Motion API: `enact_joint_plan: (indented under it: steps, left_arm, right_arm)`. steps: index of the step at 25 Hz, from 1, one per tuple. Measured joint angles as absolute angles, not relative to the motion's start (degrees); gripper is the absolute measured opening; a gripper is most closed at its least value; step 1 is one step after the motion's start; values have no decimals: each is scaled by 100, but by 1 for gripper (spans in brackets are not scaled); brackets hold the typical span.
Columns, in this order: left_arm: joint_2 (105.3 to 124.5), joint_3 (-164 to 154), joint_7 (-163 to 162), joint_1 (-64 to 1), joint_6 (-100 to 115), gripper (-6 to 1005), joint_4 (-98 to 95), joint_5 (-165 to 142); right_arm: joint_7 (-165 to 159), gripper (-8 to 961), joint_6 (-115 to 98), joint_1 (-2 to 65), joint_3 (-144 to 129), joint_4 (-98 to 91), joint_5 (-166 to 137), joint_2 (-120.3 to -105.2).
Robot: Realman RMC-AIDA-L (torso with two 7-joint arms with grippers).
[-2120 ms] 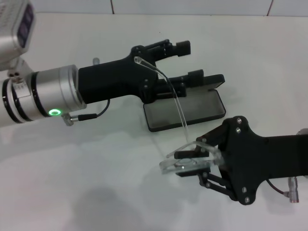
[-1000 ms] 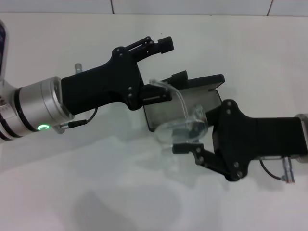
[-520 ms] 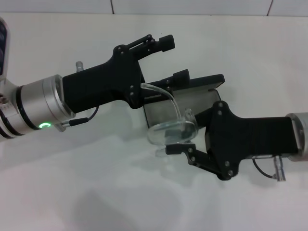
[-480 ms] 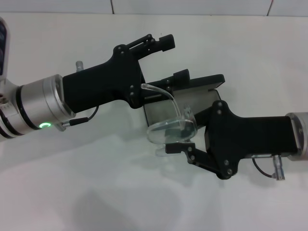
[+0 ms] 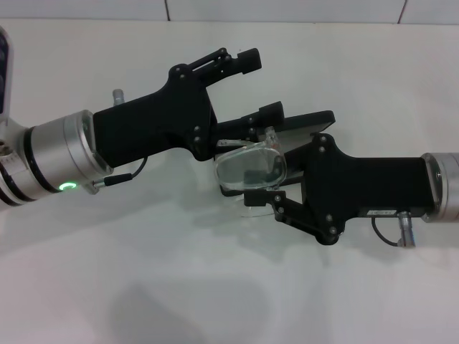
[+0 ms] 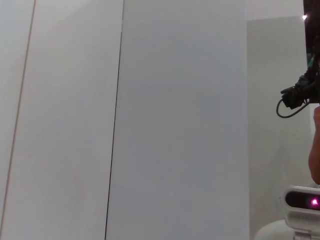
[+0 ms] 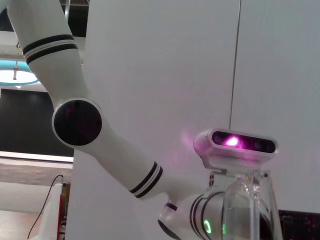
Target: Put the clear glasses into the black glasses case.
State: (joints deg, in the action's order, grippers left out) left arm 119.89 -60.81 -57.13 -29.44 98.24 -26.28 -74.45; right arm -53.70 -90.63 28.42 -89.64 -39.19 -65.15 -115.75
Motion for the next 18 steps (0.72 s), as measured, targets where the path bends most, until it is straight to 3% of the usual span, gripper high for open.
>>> enact_joint_plan:
  steps: [10, 18]
  left_arm:
    - [11946, -5879, -5745, -2723, 9785, 852, -2679, -7077]
    - [11874, -5190, -5718, -2498, 9747, 853, -2713, -7090]
  right_arm:
    - [-5366, 172, -8899, 2692, -8448, -4263, -7478, -11518]
    - [-6149, 177, -7133, 1696, -8603, -6504, -8870, -11584]
